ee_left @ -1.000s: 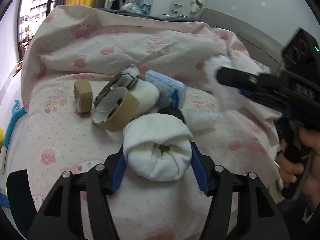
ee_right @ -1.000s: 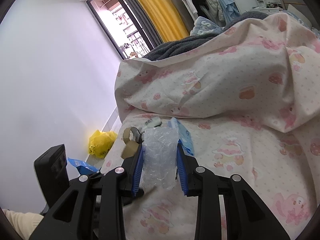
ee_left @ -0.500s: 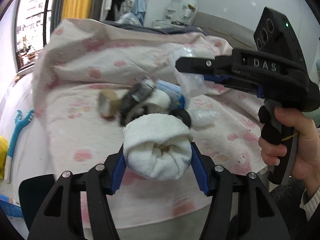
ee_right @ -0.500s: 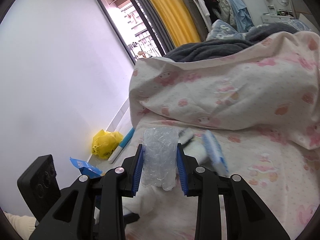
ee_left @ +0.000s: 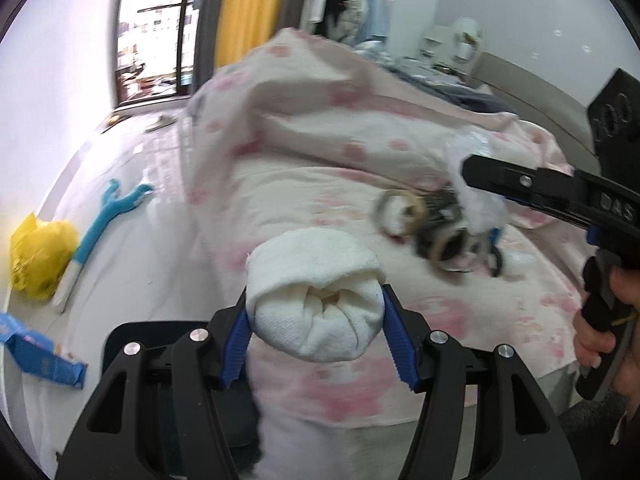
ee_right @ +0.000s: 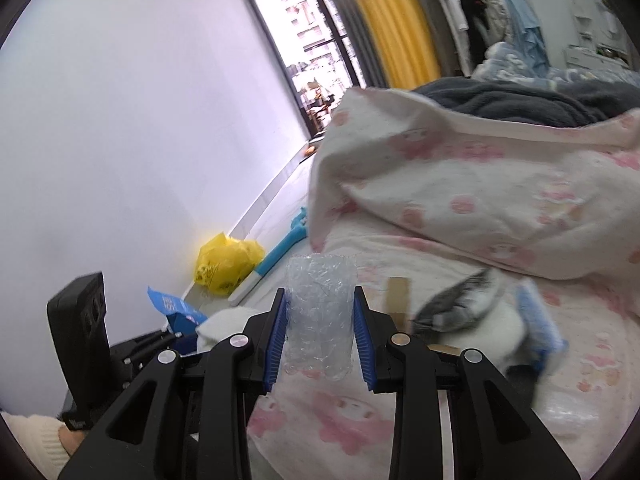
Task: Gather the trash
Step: 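Carry both items to the green bin while the left tool releases the white cloth inside, then open the right tool to drop the bubble wrap into the bin, then move both tools back over the items on the bed, then grasp a second bubble-wrap roll with the right tool while the left grasps a brown tape roll, then carry both items to the bin while the left tool drops the tape roll inside, then open the right tool to drop the bubble wrap into the bin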
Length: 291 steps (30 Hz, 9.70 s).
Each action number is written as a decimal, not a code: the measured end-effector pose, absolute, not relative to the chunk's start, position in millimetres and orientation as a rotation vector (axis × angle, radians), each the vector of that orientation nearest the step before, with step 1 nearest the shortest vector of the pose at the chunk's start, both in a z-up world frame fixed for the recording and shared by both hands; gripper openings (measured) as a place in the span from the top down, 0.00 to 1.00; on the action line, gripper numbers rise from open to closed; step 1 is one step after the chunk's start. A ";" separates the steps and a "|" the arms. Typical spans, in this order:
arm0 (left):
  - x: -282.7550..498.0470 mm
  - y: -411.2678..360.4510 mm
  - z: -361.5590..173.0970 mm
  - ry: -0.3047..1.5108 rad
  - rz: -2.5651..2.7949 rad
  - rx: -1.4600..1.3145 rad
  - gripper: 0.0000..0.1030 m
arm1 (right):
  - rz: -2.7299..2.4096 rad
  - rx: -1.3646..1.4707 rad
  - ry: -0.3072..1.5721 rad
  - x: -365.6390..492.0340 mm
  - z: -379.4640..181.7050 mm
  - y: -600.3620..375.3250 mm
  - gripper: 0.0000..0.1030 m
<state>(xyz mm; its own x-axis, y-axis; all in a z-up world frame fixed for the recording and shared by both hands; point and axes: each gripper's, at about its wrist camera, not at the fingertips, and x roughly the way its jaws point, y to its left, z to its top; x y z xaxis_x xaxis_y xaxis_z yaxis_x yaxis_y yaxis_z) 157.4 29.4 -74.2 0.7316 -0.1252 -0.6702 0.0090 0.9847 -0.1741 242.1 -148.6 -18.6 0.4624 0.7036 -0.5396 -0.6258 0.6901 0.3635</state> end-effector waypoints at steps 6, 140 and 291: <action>153.2 76.5 -90.5 0.820 0.023 -0.180 0.39 | 0.875 0.056 0.734 233.6 -23.2 -100.9 0.69; 172.6 -12.6 -49.9 0.617 -0.187 -0.256 0.08 | 0.452 -0.004 0.790 240.9 -55.6 -235.5 0.16; 46.4 273.9 -88.3 0.802 0.160 -0.323 0.18 | 0.870 -0.242 1.161 191.7 -179.0 162.7 0.39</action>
<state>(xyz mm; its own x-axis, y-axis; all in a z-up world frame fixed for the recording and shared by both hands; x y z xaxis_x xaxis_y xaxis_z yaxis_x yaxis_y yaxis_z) 46.4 273.9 -88.3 0.6864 0.0189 -0.7270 -0.2617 0.9391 -0.2227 191.7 162.7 -179.0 0.1240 0.4722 -0.8727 -0.7055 0.6604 0.2571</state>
